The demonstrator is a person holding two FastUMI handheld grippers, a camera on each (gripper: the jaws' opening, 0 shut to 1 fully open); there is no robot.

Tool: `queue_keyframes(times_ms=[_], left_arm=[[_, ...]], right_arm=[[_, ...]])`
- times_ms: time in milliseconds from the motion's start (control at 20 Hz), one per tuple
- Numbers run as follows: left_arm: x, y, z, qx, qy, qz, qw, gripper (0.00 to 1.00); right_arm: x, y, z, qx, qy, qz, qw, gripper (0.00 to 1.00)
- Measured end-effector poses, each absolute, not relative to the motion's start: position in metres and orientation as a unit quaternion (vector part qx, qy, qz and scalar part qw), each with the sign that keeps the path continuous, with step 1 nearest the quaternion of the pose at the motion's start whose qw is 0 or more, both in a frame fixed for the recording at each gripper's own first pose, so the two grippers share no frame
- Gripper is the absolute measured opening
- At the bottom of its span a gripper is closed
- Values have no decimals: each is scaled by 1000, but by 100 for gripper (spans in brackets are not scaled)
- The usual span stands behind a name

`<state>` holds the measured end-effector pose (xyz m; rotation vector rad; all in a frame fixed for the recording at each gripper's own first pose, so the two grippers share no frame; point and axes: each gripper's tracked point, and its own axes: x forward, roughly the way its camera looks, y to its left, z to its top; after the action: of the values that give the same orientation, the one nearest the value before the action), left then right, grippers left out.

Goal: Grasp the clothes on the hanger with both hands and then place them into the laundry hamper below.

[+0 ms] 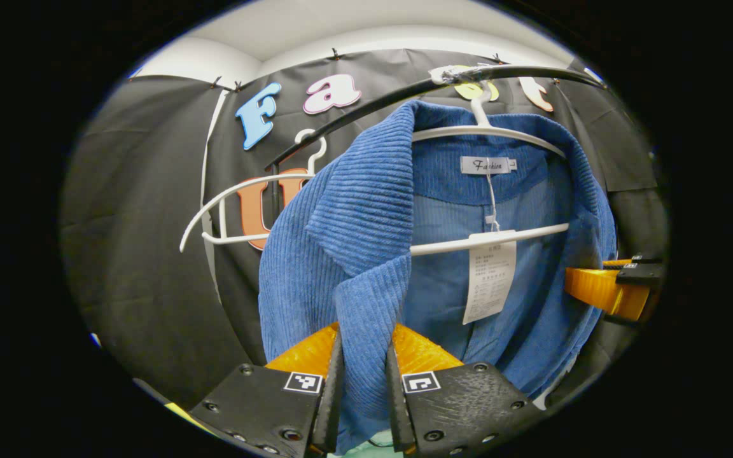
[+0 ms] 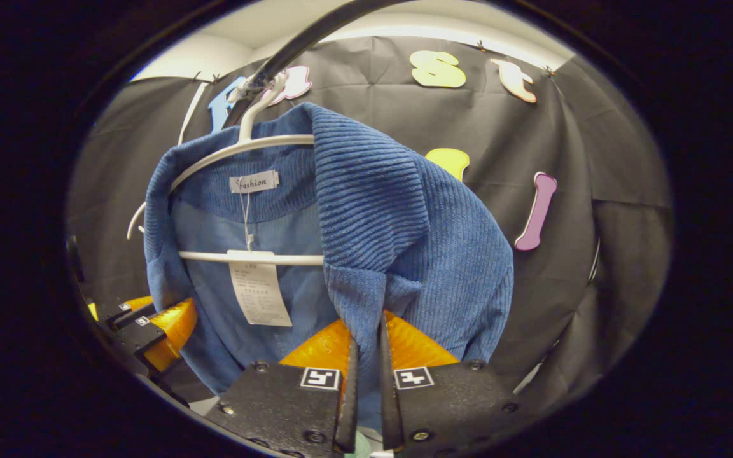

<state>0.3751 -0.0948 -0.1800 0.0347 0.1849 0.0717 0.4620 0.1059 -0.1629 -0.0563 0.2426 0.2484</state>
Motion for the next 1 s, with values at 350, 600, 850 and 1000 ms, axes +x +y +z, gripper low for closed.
queue_keyframes(times_ms=[350,600,850,1000], left_arm=[[367,-82,-181,26,97,41,994,8],[372,-84,-181,26,98,32,994,0],[372,-75,-178,15,96,36,995,3],[372,-70,-174,30,87,30,995,0]], right_arm=[[469,100,-160,-15,119,161,980,6],[472,93,-158,-24,111,189,975,5],[464,98,-153,-3,97,285,954,5],[461,91,-147,15,95,320,942,5]])
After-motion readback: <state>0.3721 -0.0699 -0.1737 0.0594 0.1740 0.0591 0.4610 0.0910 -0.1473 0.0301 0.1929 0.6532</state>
